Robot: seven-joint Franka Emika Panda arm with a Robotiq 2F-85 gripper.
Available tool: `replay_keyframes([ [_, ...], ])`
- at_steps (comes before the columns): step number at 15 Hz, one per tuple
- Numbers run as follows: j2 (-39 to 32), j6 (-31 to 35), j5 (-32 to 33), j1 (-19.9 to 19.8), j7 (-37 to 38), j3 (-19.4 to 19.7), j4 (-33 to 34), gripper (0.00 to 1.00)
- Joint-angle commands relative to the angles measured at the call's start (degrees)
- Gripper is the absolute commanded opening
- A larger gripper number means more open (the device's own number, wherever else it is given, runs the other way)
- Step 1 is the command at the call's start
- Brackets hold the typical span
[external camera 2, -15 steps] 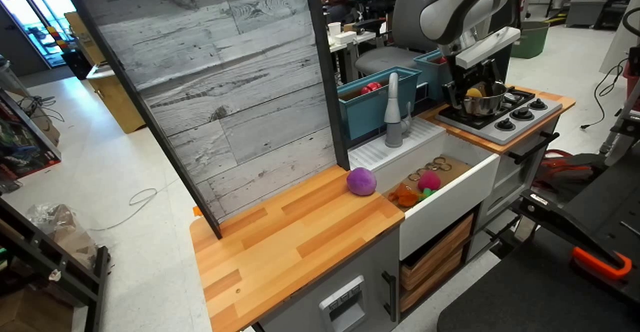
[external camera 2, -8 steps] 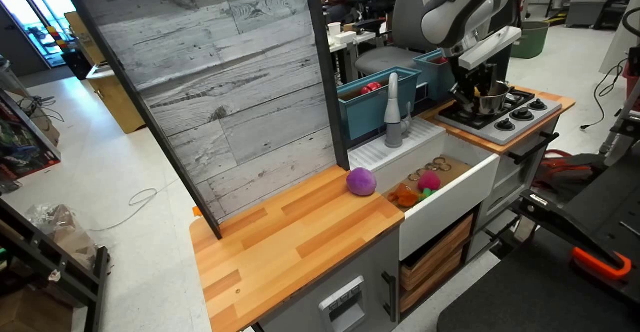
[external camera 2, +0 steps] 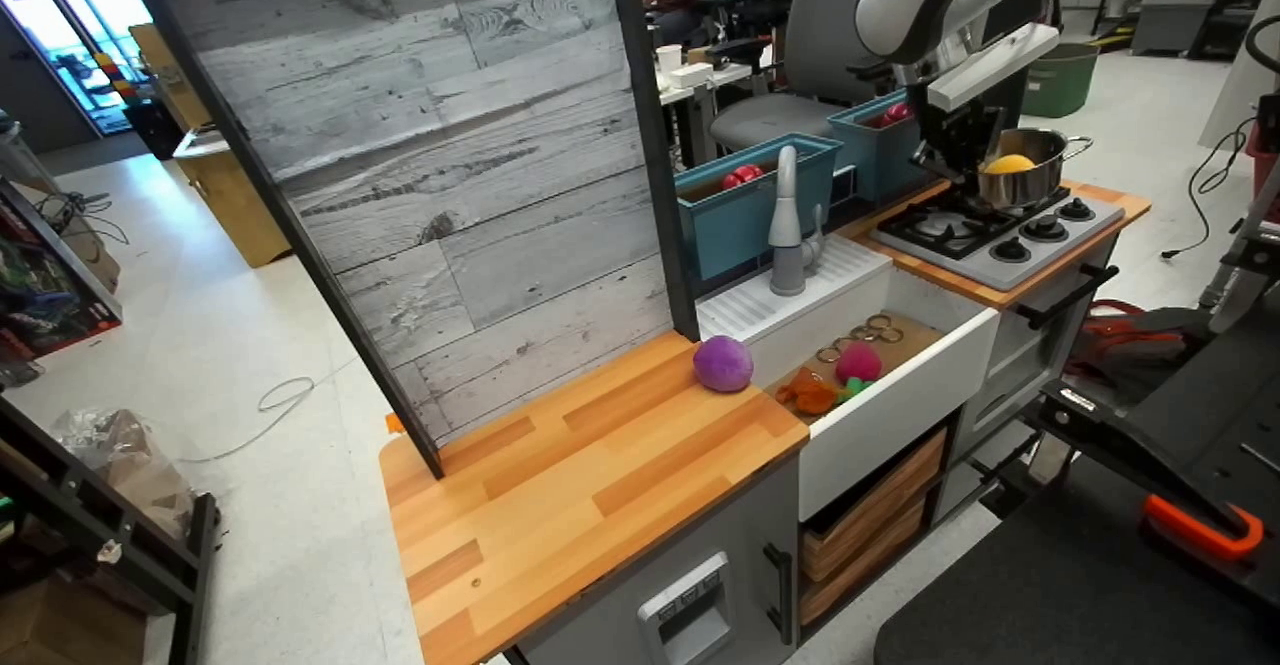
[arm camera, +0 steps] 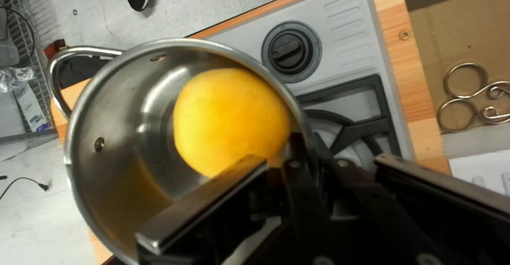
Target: Move the pot on the stove to the right
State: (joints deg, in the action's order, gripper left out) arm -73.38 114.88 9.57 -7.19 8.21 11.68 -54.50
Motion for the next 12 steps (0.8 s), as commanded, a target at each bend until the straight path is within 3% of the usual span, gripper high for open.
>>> replay_keyframes([
  [1,6.0,1.9,-1.3,-1.5,1.0,-0.1,-6.2,0.02],
  [5,8.9,5.4,-4.1,-5.2,1.3,-0.8,-9.6,0.02],
  [12,3.7,5.5,-11.1,-8.2,5.3,-1.9,-4.1,0.02],
])
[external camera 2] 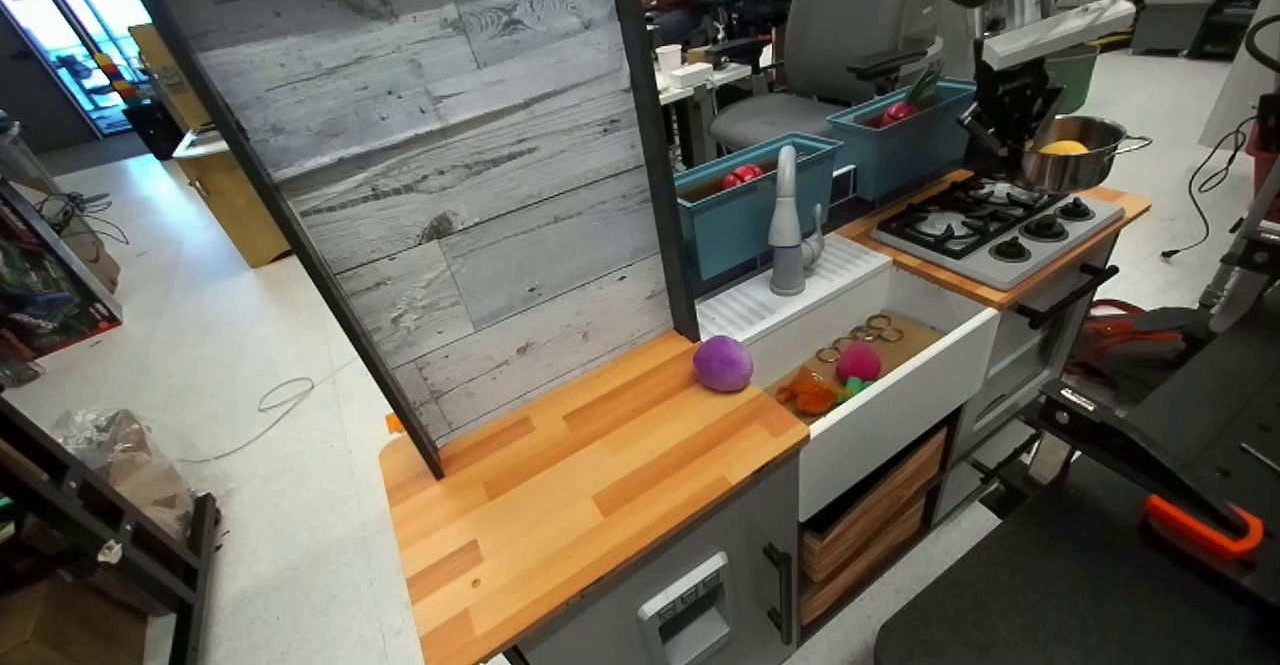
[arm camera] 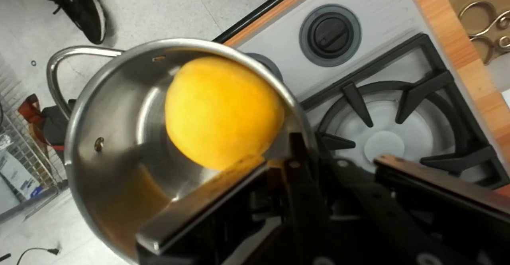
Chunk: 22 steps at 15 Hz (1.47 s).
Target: Move the pot on the stove to the right
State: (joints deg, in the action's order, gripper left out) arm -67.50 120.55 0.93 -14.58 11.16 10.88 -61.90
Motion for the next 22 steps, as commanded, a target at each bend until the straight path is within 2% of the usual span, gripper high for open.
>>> replay_keyframes([
  [1,-2.8,-0.4,-3.2,-1.0,3.0,-1.3,4.3,0.02],
  [9,-7.8,-1.2,-5.7,-2.8,6.5,-1.1,14.0,0.02],
  [16,-15.2,-2.8,-4.7,-2.2,8.6,-0.5,23.6,0.02],
  [20,-17.2,-3.7,-4.3,-1.9,9.5,-1.0,27.2,0.02],
  [21,-17.7,-4.5,-4.2,-1.9,9.6,-0.9,28.2,0.31],
  [22,-18.2,-5.2,-4.2,-1.9,9.5,-1.1,29.2,0.32],
])
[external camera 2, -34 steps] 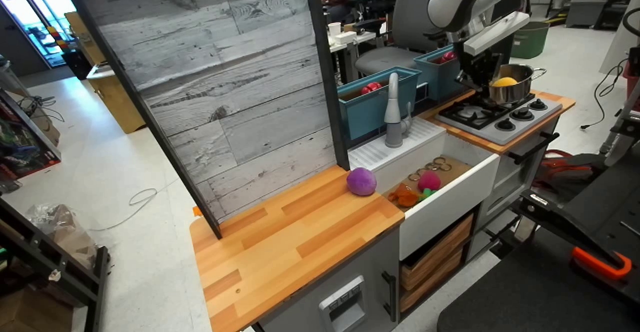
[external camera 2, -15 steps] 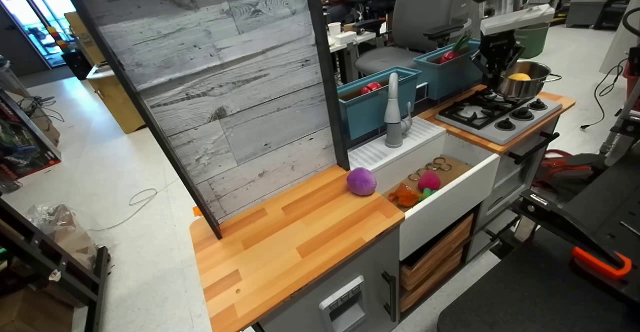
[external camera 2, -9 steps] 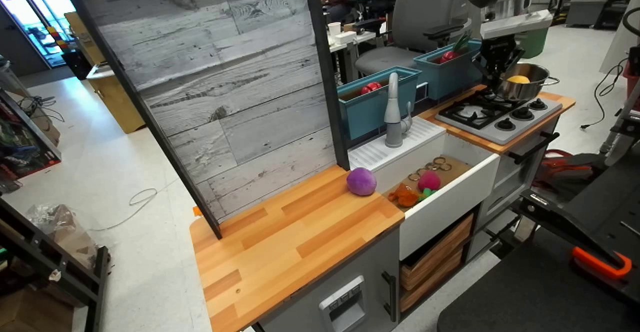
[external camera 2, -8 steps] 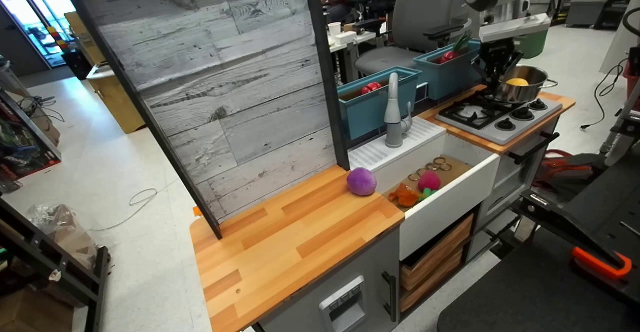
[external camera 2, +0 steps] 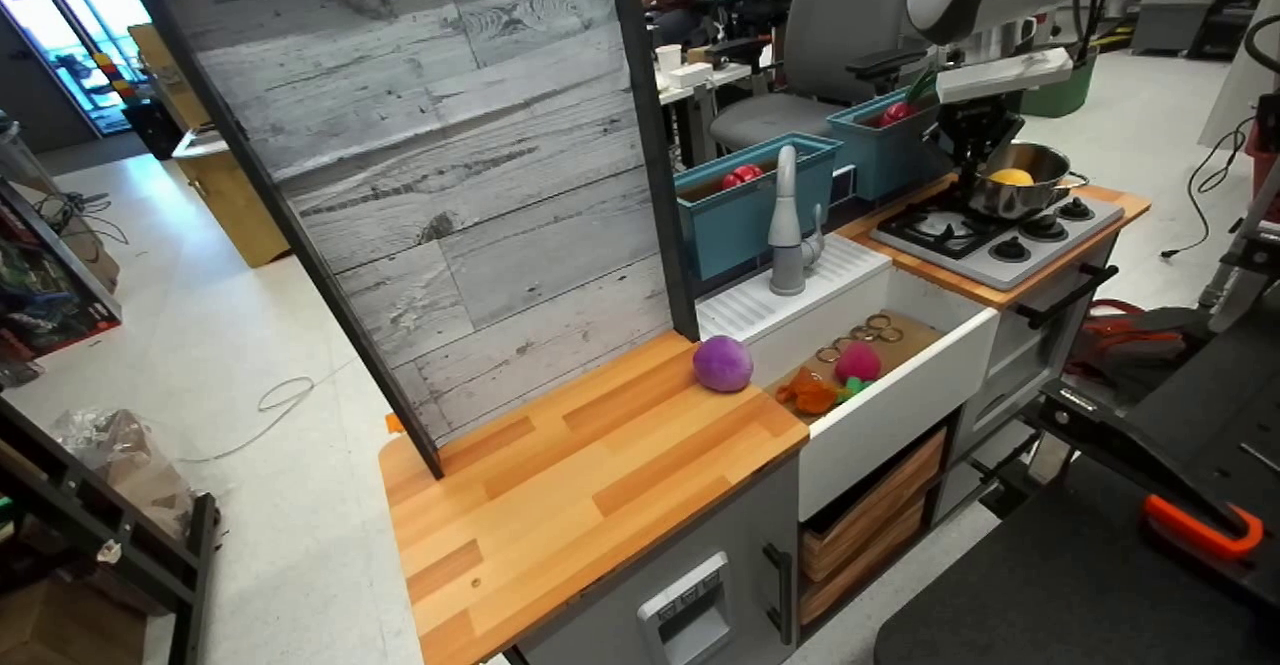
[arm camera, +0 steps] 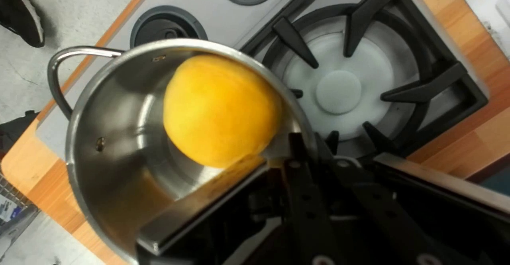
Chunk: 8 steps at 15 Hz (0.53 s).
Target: Move the pot on the stove to the right
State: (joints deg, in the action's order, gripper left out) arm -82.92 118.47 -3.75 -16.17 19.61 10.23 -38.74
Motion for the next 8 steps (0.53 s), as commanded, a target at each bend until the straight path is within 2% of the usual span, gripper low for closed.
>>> replay_keyframes([
  [1,-3.0,-4.2,0.6,-0.3,0.7,-0.6,6.9,0.39],
  [8,0.6,-8.0,1.1,1.5,-1.3,0.5,5.0,0.90],
])
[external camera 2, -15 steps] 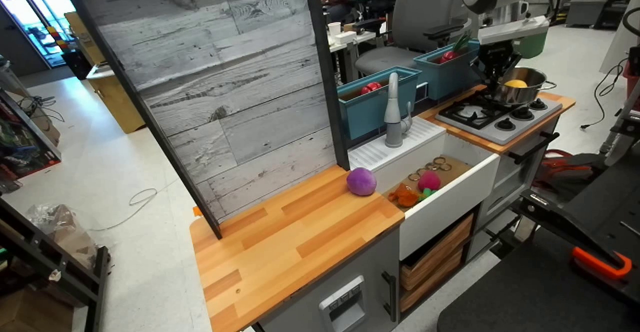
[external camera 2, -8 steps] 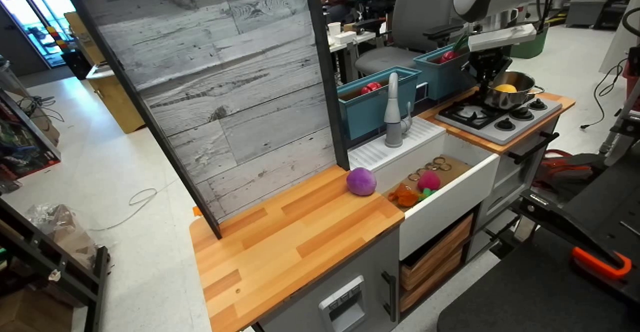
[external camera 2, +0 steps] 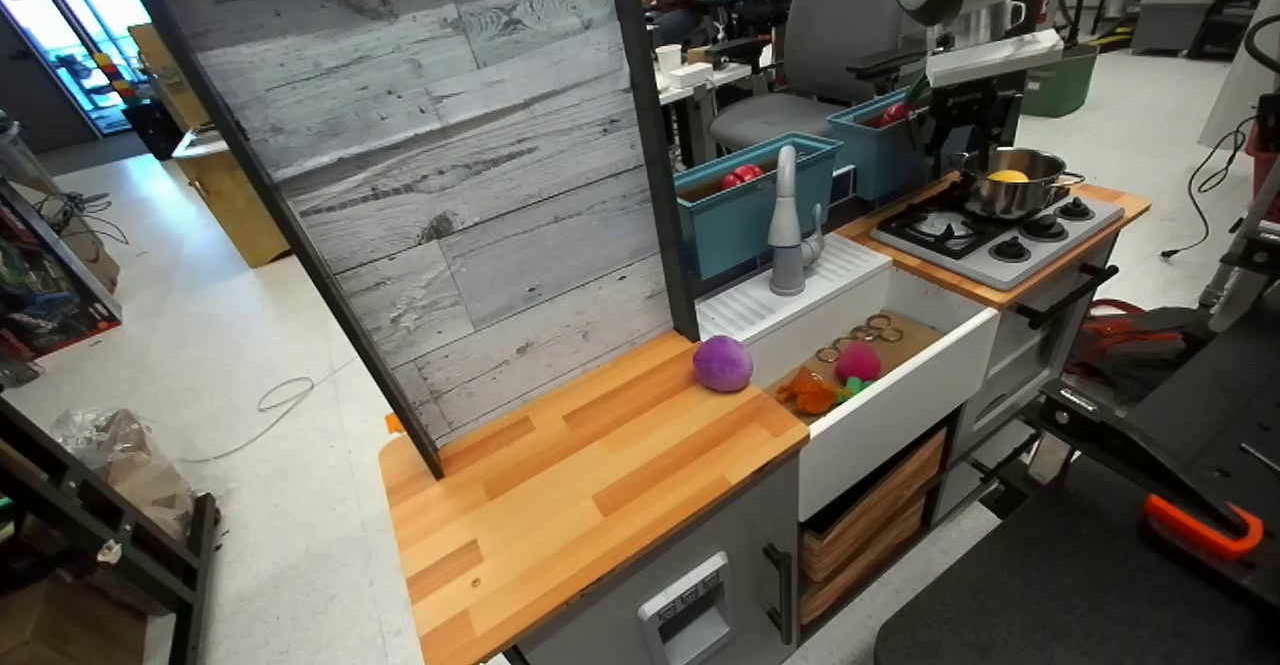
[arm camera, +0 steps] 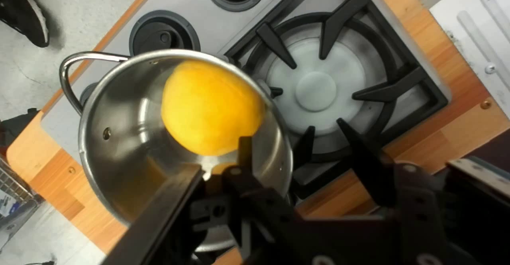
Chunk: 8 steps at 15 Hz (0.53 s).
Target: Move the pot on the stove to the right
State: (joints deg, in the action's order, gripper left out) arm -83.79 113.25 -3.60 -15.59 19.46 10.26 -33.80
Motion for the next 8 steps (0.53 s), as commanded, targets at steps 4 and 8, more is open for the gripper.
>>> replay_keyframes([
  [4,4.1,-5.7,1.4,2.2,-4.6,0.6,-3.1,1.00],
  [8,7.3,-4.1,1.6,4.1,-7.5,0.9,-9.4,1.00],
])
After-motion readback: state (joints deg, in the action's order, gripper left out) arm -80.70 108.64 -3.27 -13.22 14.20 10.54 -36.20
